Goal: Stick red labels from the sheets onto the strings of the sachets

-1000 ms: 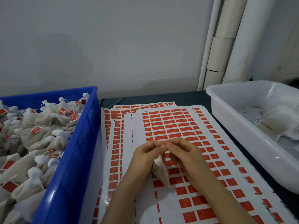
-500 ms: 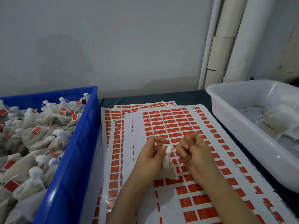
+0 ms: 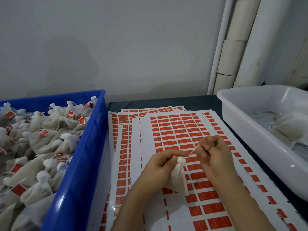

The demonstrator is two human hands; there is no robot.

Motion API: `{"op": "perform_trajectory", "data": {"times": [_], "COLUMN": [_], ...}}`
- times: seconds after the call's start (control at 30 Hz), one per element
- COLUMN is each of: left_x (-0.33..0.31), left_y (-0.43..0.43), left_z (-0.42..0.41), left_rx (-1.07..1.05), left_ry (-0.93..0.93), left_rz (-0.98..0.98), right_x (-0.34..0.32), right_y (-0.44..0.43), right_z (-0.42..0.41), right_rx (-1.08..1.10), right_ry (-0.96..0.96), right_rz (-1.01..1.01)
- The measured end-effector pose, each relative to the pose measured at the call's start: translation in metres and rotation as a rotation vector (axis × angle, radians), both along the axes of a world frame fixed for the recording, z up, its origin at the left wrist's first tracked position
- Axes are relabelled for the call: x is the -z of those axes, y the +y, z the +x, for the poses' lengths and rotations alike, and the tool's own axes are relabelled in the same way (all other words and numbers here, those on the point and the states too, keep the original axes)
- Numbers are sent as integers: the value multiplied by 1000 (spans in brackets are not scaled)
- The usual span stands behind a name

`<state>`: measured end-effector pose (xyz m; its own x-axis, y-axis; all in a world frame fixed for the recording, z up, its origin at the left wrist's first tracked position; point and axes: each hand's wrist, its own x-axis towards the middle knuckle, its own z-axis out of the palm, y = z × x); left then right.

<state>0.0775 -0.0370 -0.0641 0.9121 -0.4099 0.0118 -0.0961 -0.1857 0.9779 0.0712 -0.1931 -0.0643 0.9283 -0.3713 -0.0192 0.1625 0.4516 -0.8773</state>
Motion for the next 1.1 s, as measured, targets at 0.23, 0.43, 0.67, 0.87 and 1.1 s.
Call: {"op": "perform_trajectory", "data": {"times": [0.23,0.43,0.67,0.87,1.1], "left_x": [0,0,-9,-8,-2], "left_y": [2,11,9,16,13], "left_z": [2,3,-3,2,8], "left_rx": [6,99,335,380,113], "left_ry": [29,105,260,280,105], "left_rz": [25,30,-91,-119,-117], "right_x": [-3,-4,-2,-3,0], "right_y": [1,1,17,25,28], "right_z": [-1,-5,-9,-10,-9], "right_rx": [-103,-104,-125,-126,-113], "right_ry": [-73,-72,-4,-64,-99], "right_rz": [-88,-134,-518,-638,-652]}}
